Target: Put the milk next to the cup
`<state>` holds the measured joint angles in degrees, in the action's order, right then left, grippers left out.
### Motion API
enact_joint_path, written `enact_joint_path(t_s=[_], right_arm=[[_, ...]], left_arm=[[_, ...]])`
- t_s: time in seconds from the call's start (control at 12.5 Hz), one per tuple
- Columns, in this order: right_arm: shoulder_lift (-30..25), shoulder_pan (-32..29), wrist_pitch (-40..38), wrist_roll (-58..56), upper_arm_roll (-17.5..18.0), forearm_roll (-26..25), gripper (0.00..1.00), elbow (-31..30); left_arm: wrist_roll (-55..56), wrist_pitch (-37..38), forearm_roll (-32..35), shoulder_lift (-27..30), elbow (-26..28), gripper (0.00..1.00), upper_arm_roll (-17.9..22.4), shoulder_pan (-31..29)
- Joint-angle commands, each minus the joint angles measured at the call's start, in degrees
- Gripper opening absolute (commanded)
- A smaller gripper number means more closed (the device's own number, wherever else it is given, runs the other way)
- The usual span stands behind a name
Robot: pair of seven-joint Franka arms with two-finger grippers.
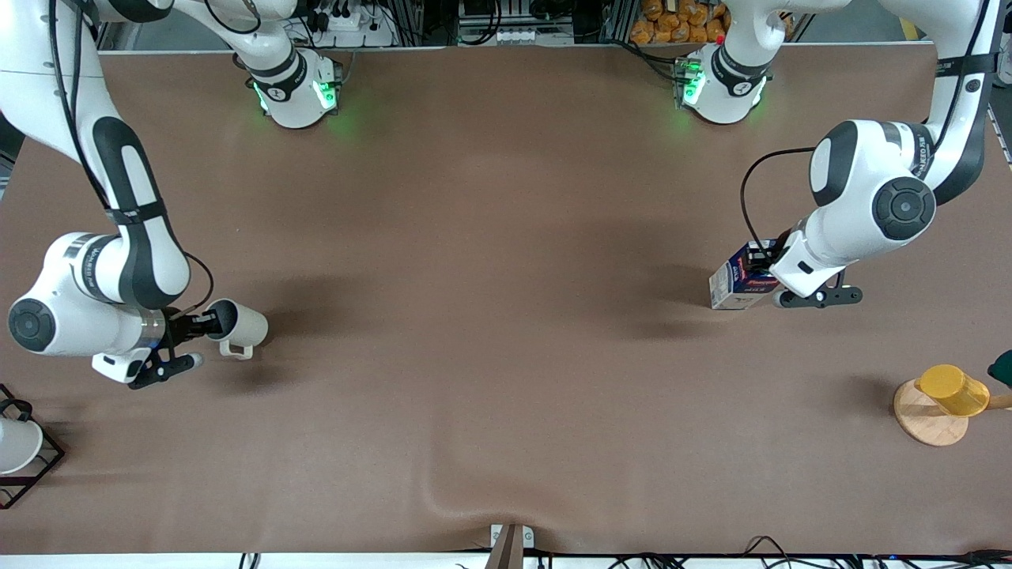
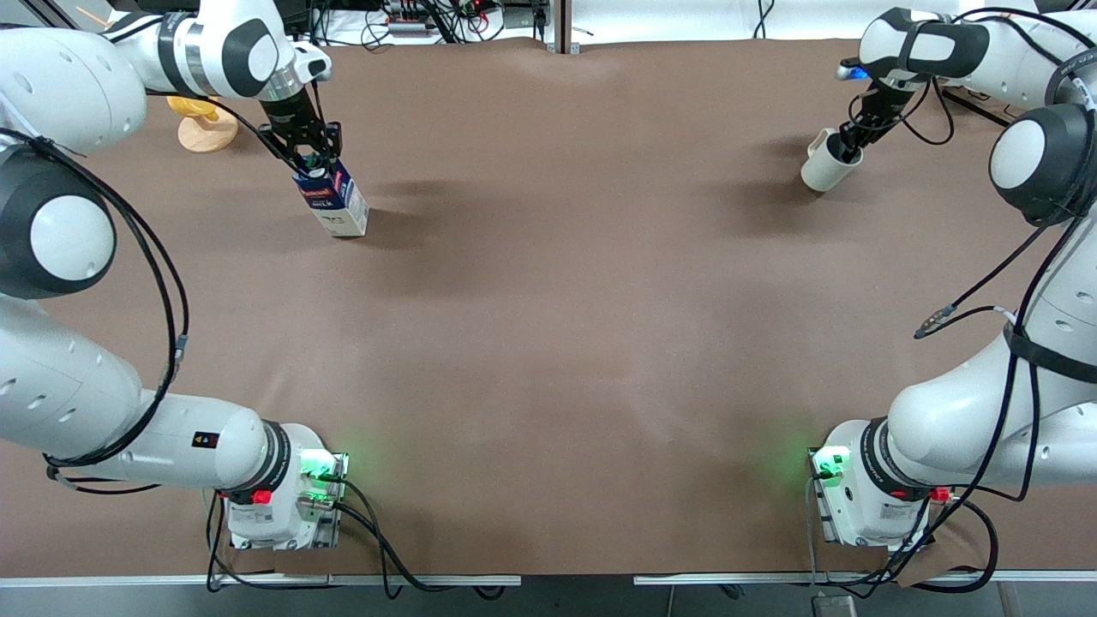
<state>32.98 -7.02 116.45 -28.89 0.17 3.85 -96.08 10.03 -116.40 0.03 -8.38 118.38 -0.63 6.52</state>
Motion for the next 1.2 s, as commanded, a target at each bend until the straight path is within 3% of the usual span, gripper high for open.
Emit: enact_joint_path(t_s=[0.0,0.48,0.96,1.12], right_arm=[[-0.55,1.30,-0.69,-0.03,0.89,1.42,0.00,2.99],[-0.64,10.26,-1.40,8.40,0.89,1.34,0.00,7.74],[0.41,27.82,-4.92,8.58,0.71,0.20,0.00,11.35],[3.99,31.96,-4.47,7.97,0.80,0.63,0.00,14.84]], left_arm=[[0.70,1.17,-0.56,0.64,-1.48,0.54,-0.34,0.16],[1.57,5.56,-0.56,1.96,-6.05,0.54,-2.97,-0.10],[1.57,6.01,-0.64,2.05,-9.92,0.54,-6.05,-0.01],[0.79,6.01,-0.65,2.05,-10.10,0.54,-6.75,-0.10]])
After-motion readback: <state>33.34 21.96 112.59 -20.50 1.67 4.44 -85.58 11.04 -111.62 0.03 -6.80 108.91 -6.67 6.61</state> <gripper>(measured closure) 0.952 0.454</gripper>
